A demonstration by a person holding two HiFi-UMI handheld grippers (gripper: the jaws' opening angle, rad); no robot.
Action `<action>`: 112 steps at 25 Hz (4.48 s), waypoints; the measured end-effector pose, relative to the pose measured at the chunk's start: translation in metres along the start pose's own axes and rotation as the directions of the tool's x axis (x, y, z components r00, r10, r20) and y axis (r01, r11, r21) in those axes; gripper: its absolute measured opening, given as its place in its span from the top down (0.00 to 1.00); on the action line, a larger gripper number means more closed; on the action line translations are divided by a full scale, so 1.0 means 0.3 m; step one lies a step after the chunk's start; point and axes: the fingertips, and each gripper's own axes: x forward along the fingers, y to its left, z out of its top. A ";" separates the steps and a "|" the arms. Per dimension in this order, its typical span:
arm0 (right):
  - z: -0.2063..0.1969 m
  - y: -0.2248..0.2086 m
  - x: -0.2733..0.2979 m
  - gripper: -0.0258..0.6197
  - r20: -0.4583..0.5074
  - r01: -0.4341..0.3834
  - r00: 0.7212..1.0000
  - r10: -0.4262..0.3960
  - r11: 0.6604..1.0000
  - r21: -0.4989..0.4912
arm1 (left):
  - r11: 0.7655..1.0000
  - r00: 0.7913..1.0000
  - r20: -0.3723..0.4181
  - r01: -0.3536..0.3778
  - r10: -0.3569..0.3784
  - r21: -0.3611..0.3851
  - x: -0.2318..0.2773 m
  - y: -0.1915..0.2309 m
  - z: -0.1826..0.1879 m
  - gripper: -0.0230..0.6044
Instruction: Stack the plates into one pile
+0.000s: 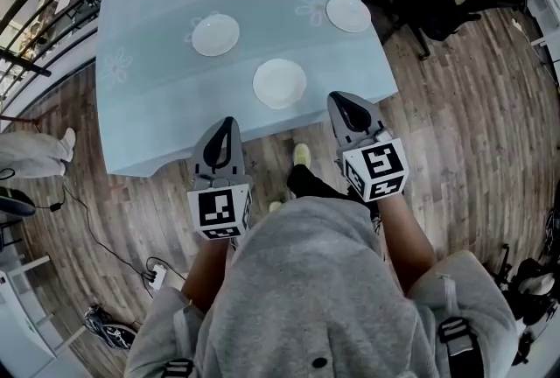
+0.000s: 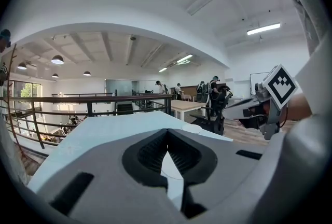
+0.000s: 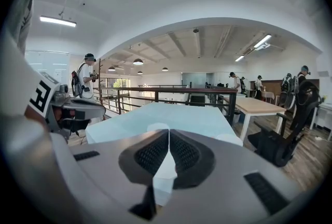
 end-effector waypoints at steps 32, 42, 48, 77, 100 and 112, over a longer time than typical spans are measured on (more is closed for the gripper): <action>0.065 -0.307 0.300 0.92 0.062 -0.176 0.983 0.170 0.980 0.096 | 0.983 0.983 -0.038 -0.180 0.181 0.045 0.332 0.038 0.091 0.93; 0.037 -0.284 0.377 0.92 0.045 -0.223 0.975 0.220 0.969 0.106 | 0.974 0.973 -0.091 -0.203 0.212 0.106 0.372 0.113 0.043 0.93; 0.029 -0.297 0.435 0.92 0.024 -0.204 0.979 0.203 0.973 0.103 | 0.977 0.976 -0.121 -0.167 0.183 0.132 0.470 0.173 -0.023 0.93; 0.020 -0.322 0.682 0.92 -0.052 -0.188 0.979 0.195 0.976 0.109 | 0.901 0.858 -0.502 0.128 0.110 0.415 0.807 0.415 -0.528 0.76; -0.028 -0.374 0.729 0.92 -0.102 -0.144 0.983 0.153 0.985 0.093 | 0.671 0.721 -0.670 0.410 0.177 0.618 0.876 0.462 -0.652 0.76; -0.040 -0.361 0.734 0.92 -0.114 -0.154 0.980 0.161 0.985 0.075 | 0.618 0.723 -0.657 0.420 0.215 0.664 0.870 0.479 -0.648 0.86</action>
